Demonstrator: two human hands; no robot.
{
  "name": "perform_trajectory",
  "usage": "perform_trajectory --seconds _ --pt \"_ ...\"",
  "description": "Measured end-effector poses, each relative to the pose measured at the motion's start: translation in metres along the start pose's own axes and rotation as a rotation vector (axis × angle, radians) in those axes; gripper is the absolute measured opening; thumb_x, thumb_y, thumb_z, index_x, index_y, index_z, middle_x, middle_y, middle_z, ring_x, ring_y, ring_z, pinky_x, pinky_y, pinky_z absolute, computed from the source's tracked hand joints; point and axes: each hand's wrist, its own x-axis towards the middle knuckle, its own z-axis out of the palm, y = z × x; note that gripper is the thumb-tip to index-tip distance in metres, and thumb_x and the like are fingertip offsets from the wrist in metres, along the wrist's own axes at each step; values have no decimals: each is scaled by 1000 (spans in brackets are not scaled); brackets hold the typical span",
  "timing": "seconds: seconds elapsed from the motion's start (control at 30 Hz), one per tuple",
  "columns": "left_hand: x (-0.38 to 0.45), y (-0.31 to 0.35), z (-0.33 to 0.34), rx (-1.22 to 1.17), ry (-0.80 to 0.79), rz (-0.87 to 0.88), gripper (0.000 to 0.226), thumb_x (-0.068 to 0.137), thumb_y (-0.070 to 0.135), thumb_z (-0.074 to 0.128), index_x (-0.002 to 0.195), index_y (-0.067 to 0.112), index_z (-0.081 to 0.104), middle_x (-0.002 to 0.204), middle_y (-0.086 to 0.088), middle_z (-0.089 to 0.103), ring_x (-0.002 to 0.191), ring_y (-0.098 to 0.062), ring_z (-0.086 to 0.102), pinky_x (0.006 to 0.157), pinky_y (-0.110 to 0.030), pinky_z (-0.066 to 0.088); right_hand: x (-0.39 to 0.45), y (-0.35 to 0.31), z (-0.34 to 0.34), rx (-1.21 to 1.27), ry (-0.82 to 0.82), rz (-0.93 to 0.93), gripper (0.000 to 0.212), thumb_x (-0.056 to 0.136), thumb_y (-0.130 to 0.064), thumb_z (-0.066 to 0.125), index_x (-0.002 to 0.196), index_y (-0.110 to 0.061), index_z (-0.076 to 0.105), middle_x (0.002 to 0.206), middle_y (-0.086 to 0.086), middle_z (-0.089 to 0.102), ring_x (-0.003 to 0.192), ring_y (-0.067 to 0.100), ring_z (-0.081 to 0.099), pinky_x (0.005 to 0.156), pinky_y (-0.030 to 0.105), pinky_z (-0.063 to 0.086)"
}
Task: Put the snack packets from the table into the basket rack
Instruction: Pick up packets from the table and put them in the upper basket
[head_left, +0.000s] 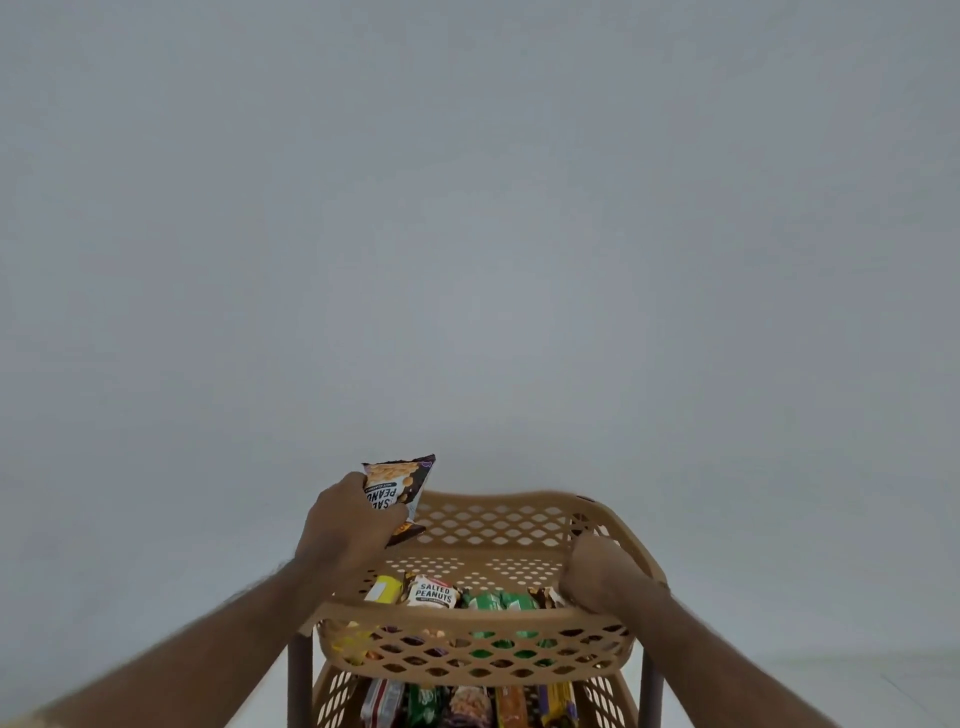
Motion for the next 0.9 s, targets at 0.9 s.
perform_trajectory --seconds 0.9 --pt "70 -43 80 490 -526 35 31 93 34 55 90 10 73 88 -4 70 80 -18 61 59 -27 41 26 10 19 -125 -141 -78 21 86 -16 58 100 -5 69 83 1 60 80 17 57 76 30 51"
